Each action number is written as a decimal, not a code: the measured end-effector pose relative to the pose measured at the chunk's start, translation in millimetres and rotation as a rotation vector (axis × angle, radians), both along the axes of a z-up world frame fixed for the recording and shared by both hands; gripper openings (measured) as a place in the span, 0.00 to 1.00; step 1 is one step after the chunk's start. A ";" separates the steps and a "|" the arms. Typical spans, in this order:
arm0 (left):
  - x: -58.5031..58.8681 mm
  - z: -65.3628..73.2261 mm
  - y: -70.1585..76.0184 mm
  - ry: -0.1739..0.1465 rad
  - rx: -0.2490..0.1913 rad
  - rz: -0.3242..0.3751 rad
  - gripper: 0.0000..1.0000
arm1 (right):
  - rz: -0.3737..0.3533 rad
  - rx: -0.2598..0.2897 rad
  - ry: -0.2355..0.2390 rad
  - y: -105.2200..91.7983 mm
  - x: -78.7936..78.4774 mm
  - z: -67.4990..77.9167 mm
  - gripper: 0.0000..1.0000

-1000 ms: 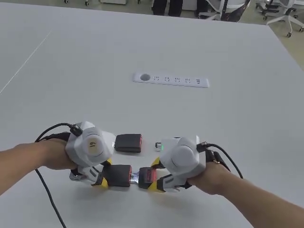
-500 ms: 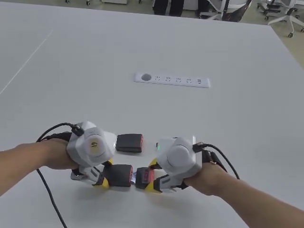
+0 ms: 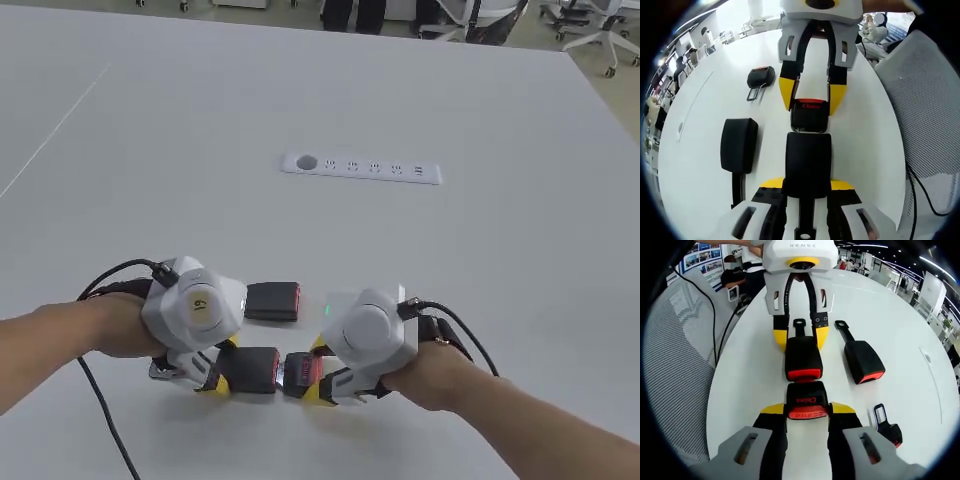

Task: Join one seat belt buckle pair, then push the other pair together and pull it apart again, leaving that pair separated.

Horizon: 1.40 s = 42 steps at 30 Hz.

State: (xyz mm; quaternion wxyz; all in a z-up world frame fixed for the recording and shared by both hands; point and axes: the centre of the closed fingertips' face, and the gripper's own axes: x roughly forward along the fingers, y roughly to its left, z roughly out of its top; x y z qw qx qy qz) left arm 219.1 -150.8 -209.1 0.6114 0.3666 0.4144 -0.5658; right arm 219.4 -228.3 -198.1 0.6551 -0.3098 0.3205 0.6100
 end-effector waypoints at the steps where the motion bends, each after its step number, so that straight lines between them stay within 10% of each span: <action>1: -0.1 0.0 0.1 0.000 0.002 -0.001 0.30 | -0.007 -0.004 0.006 -0.4 0.2 -1.5 0.28; 42: -7.1 0.8 1.5 -0.005 -0.015 -0.005 0.33 | 0.019 0.014 -0.023 -2.6 -3.5 -3.0 0.31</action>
